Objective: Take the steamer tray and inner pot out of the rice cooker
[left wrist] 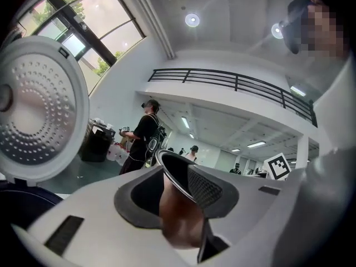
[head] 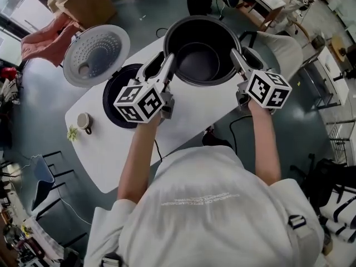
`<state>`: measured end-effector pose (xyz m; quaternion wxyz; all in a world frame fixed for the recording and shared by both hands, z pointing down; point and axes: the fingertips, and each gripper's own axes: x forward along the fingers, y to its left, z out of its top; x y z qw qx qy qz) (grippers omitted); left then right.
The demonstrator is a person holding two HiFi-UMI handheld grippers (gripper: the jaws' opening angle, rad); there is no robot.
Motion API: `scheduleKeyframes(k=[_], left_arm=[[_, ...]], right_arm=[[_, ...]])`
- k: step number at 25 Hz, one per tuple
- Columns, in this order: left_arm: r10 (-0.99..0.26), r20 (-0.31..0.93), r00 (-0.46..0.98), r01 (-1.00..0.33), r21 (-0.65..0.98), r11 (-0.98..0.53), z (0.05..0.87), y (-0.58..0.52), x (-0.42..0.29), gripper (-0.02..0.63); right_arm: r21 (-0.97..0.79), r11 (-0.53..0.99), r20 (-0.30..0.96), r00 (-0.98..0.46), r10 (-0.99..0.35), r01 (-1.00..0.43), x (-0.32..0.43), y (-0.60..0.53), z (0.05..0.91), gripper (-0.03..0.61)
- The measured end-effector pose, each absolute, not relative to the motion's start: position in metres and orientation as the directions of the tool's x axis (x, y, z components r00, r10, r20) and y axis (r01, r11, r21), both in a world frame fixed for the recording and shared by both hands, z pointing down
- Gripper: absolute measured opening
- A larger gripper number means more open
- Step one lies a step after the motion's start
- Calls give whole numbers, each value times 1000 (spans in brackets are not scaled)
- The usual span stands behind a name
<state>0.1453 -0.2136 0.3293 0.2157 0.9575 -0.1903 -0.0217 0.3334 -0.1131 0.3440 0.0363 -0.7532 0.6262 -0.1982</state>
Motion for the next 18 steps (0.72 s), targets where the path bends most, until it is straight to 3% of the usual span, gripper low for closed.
scheduleKeyframes(k=[11,18], left_arm=[[-234,120,965,-263,437,-860,370,-153,238,143],[-196,191,962,-264,459,-848,415,-135,262,143]], right_arm=[[-325,-340,313,238,-919,-883,406,-23,381,186],[-332,-356,390,216,-895,-873,424,0,430,186]])
